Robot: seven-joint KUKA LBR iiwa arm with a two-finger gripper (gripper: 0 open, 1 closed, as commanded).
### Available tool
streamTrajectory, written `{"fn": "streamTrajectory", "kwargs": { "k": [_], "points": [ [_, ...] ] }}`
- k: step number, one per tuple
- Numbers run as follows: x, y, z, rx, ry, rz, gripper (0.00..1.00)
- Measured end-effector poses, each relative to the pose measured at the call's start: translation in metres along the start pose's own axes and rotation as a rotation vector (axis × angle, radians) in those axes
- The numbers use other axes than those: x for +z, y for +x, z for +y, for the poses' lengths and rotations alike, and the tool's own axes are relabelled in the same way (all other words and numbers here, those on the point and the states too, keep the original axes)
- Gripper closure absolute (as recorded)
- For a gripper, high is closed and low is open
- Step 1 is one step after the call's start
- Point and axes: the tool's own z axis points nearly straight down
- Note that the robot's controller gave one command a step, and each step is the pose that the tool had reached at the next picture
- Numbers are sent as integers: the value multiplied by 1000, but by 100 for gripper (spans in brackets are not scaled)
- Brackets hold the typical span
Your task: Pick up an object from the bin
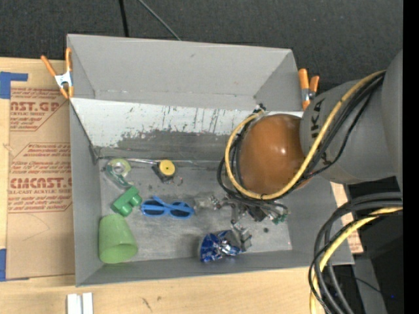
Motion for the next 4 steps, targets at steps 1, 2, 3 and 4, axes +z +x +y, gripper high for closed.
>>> {"fn": "streamTrajectory", "kwargs": {
  "k": [1,2,3,4],
  "points": [
    [11,6,20,-311,1,-2,0],
    [11,7,20,-309,-1,0,100],
    [-127,15,10,-296,4,-3,100],
    [-123,16,11,-298,-2,2,0]
  ]
}}
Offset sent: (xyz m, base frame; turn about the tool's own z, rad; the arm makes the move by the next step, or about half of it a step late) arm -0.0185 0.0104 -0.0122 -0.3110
